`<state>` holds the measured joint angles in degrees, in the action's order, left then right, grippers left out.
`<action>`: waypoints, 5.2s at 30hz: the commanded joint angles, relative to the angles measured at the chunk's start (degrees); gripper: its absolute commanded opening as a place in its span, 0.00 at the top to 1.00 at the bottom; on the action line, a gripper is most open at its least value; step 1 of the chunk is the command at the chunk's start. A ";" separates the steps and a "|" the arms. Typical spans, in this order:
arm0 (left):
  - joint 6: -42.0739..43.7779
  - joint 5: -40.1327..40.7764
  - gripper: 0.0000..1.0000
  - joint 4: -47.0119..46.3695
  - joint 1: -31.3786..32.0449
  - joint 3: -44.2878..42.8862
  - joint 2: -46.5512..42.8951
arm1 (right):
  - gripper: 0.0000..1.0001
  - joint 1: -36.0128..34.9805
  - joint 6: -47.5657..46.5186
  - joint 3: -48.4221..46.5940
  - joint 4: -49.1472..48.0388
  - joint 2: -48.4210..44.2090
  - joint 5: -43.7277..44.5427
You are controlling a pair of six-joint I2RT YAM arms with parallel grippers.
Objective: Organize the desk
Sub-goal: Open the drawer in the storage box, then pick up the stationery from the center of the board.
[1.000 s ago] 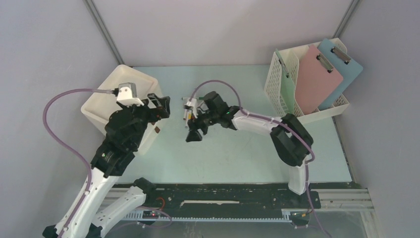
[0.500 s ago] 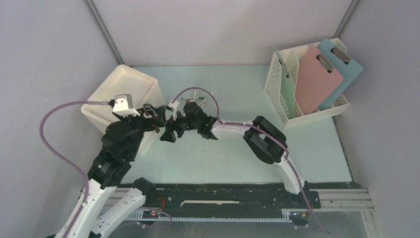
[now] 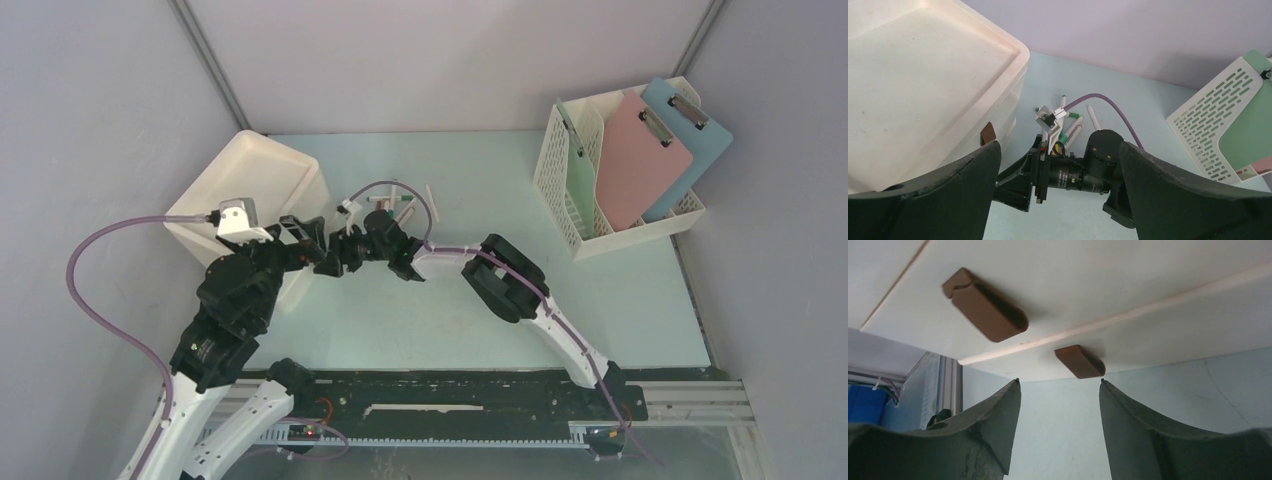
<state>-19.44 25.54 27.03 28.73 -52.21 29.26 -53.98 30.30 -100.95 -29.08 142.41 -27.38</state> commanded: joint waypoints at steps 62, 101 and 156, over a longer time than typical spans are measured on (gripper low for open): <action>1.48 0.24 0.04 -1.83 -0.32 0.61 0.48 | 0.49 -0.31 -5.41 -17.66 2.39 8.85 -5.48; 0.99 -2.44 0.02 -5.69 -0.34 3.89 0.79 | 0.67 0.76 -14.78 12.08 11.67 -12.35 -19.26; 5.64 -12.80 0.16 -12.66 -3.98 -20.49 63.41 | 0.00 36.81 -69.53 20.70 80.02 -55.93 -25.84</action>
<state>-16.10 11.92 12.14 26.63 -68.45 89.49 -17.85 -39.31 -80.31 53.23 88.68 -54.22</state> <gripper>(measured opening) 0.862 0.993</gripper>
